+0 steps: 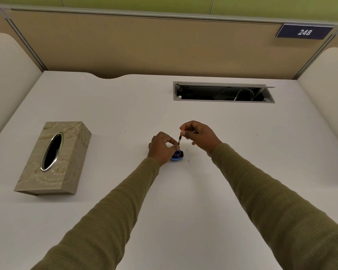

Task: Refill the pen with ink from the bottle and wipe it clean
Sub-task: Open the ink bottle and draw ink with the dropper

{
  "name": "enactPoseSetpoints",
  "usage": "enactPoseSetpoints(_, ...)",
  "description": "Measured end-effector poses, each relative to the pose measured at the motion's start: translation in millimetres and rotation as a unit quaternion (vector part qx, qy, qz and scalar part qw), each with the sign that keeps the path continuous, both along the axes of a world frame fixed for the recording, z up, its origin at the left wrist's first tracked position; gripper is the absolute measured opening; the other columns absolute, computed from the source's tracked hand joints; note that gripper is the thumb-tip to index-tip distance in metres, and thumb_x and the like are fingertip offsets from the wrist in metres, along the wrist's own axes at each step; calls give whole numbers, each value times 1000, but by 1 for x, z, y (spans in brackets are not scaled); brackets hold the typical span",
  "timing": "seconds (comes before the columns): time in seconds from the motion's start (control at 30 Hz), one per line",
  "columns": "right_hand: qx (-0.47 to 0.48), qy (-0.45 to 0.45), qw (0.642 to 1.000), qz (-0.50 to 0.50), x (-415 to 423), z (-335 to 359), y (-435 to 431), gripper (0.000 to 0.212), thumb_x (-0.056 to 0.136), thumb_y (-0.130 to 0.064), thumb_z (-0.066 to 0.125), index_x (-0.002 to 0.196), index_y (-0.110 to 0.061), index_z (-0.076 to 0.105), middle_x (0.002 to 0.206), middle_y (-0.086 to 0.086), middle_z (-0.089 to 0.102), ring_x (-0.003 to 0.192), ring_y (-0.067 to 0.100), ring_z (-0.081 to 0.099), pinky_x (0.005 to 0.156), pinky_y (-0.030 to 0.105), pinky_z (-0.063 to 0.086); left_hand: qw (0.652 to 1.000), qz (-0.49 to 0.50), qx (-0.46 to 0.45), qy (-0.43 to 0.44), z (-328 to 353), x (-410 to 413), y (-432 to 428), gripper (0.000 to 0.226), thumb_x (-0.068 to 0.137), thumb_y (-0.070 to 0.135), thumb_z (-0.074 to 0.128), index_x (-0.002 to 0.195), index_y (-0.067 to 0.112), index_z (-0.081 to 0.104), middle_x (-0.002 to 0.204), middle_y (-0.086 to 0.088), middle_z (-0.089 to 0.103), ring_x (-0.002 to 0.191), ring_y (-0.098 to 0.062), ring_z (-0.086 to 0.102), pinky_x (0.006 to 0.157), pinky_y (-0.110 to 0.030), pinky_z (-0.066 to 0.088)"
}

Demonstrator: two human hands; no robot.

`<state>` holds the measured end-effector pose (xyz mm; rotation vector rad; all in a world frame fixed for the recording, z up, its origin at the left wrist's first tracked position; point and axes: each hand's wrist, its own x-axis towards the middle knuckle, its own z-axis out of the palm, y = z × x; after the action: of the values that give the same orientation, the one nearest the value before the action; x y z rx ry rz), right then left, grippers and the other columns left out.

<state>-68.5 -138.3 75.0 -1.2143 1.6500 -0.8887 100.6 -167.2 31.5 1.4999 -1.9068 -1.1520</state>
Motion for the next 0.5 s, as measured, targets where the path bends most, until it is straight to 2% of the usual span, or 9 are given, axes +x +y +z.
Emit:
enactPoseSetpoints(0.1,-4,2,1000,11,1,2,1,12,95,-21,65,97,-31,72,108,4,72,88,12,61,70,26,50,1000,0,-2,-2,1,0,0,8,79,24,76,82,20,70,97,11,51,108,-18,49,103,-47,39)
enactPoseSetpoints(0.2,3,-3,1000,-2,2,1,0,6,93,-21,67,91,-26,70,107,7,73,88,12,61,69,26,48,1000,-3,-4,0,1,0,1,7,79,24,76,81,20,70,94,13,50,106,-17,49,102,-46,40)
enactPoseSetpoints(0.23,6,-7,1000,-5,2,0,-1,1,92,-22,69,92,-23,69,106,8,72,89,13,60,68,26,48,1000,-3,-4,0,2,0,1,7,79,24,76,81,20,70,93,14,49,106,-17,49,101,-46,40)
enactPoseSetpoints(0.3,6,-12,1000,-6,1,-2,-1,7,91,-23,70,97,-19,69,107,8,72,90,14,61,68,26,48,1000,-3,-2,1,2,0,1,8,79,24,76,82,21,70,94,14,49,106,-17,48,101,-46,41)
enactPoseSetpoints(0.4,2,-9,1000,11,1,-2,-1,14,93,-24,67,107,-23,70,109,5,71,91,13,62,70,27,49,1000,-1,1,-3,1,0,1,8,79,25,76,82,21,69,99,11,51,108,-17,48,102,-47,40)
enactPoseSetpoints(0.5,3,-9,1000,16,2,-2,-1,11,95,-21,64,102,-25,72,105,-3,73,92,10,62,70,25,49,1000,-3,0,-2,0,0,0,9,79,24,76,84,18,71,100,9,53,108,-18,49,103,-46,39)
